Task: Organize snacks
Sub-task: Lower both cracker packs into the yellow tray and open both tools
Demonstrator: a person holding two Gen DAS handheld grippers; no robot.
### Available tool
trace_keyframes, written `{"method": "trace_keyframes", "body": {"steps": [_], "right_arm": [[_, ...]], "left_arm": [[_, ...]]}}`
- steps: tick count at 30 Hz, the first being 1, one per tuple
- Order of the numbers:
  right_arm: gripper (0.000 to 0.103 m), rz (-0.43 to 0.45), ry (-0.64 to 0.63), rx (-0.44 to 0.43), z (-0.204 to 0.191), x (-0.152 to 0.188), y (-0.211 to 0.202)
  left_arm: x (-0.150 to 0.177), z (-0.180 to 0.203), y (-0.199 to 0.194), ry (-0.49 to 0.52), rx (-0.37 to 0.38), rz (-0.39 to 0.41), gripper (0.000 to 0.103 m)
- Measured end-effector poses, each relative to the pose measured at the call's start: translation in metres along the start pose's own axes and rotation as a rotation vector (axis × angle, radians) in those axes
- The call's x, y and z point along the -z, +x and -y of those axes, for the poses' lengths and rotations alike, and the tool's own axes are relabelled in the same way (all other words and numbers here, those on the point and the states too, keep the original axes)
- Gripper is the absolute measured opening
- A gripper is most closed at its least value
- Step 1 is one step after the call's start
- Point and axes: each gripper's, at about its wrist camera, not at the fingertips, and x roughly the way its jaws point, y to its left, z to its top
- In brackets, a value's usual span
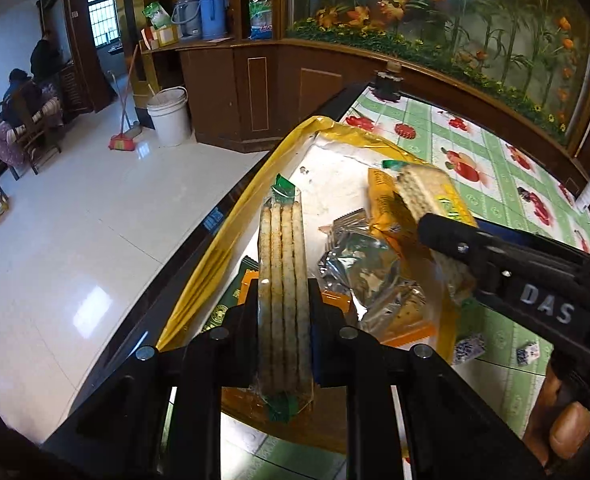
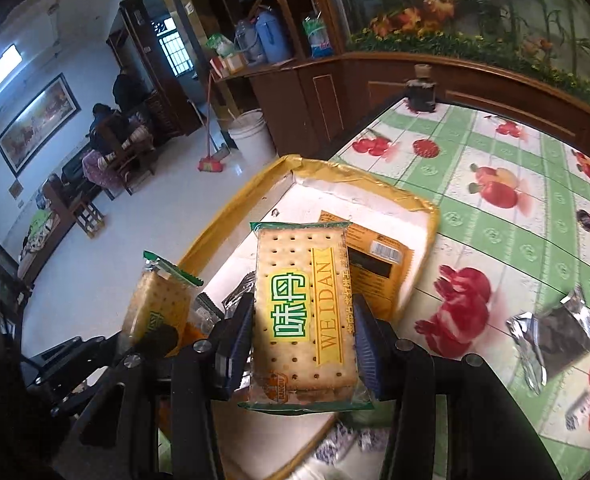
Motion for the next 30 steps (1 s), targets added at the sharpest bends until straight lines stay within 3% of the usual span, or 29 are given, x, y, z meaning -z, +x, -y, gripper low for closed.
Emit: {"method": "trace_keyframes", "body": {"steps": [1,3,4,5,9,12,15,30], "right_arm": [[0.047,-0.007,-0.001,-0.004,-0.002,0.0,0.005],[0.047,-0.025,-0.005,-0.006,-0.003,0.0,0.016],[0.05,-0.035,-0.007,-0.011,-0.004,-0.001,0.021],[0.05,-0.039,-0.003,-0.016,-0.004,-0.002,0.025],[0.062,-0.037,0.004,-0.004,-0.002,-0.003,0.028],[0.064,-0.021,0.036,-0.019,0.004,-0.002,0.016],[0.075,0.005,0.068,-0.03,0.011,-0.001,-0.002],[0.076,0.142,0.128,0.011,0.029,0.035,-0.105]], "left_arm": [[-0.001,-0.003,0.003,-0.002,-0.005,-0.009,0.021],[-0.001,-0.008,0.01,-0.014,-0.015,-0.039,0.047],[0.0,-0.011,0.011,-0.026,-0.017,-0.041,0.064],[0.001,-0.015,0.011,-0.037,-0.016,-0.032,0.067],[0.003,-0.022,0.006,-0.062,-0.02,-0.018,0.067],[0.003,-0.019,-0.004,-0.056,-0.042,0.014,0.067],[0.004,-0.017,-0.018,-0.052,-0.057,0.05,0.067],[0.009,0.007,-0.091,-0.011,-0.05,0.205,0.071]]}}
